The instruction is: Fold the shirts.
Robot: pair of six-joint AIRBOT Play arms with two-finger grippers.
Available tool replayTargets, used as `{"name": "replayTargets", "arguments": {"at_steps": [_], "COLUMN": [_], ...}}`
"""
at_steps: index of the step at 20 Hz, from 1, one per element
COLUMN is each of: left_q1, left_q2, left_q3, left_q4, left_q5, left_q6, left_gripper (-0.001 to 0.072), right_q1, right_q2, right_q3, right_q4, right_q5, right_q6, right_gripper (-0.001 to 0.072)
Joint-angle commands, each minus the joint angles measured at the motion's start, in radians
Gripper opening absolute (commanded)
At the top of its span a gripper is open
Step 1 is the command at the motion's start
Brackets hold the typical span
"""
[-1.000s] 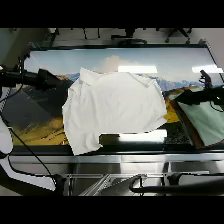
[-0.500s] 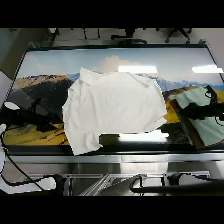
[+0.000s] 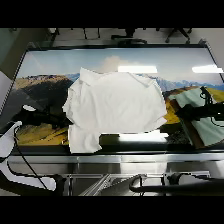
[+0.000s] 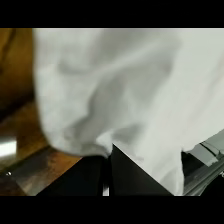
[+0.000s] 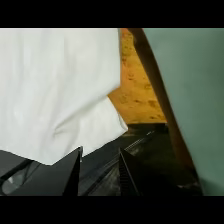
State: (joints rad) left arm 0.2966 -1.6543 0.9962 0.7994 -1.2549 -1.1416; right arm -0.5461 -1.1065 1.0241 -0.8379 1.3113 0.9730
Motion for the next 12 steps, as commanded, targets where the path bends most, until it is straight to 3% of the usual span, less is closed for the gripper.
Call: {"name": "replayTargets", "arguments": {"at_steps": [1, 12], "left_q1": [-0.022, 0.048], "left_q2": [-0.038, 0.002], "left_q3": [0.126, 0.225], "left_q4": [-0.031, -0.032], "left_q5": [-0.072, -0.100], "left_q6": [0.009, -0.010], "left_gripper": [0.0016, 0.0016], "right_q1": [0.006, 0.202], "right_q2": [-0.014, -0.205], "right_q3": [-0.002, -0.111], "right_q4": [-0.016, 0.030], "right_q5": [0.014, -0.095], "right_q6": [0.010, -0.008], "right_gripper": [0.0329, 0.0323]}}
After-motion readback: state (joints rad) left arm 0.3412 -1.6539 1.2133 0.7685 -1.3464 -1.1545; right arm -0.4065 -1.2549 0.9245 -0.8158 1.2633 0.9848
